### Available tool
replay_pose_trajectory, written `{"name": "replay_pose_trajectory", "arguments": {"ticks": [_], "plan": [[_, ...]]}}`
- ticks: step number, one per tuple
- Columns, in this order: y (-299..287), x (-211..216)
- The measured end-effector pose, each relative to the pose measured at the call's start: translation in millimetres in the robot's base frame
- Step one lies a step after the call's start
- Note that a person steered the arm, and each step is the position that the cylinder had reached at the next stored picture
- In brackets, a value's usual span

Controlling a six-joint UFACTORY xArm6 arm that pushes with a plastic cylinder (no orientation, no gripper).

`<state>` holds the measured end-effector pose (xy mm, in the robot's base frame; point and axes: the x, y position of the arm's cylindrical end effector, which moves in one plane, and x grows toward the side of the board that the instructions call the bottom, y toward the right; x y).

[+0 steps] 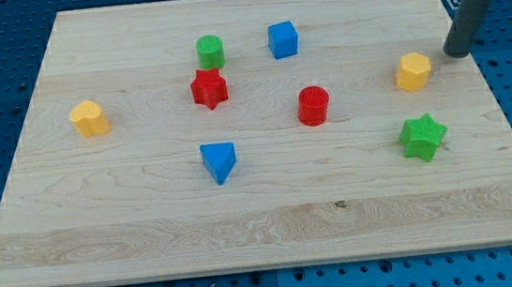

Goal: Move the yellow hexagon to the right of the red circle

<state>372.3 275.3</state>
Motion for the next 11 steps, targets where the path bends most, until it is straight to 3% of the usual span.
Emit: {"name": "replay_pose_trajectory", "arguments": {"ticks": [1,4,11], "plan": [[-4,18],[-80,20],[-172,43]]}}
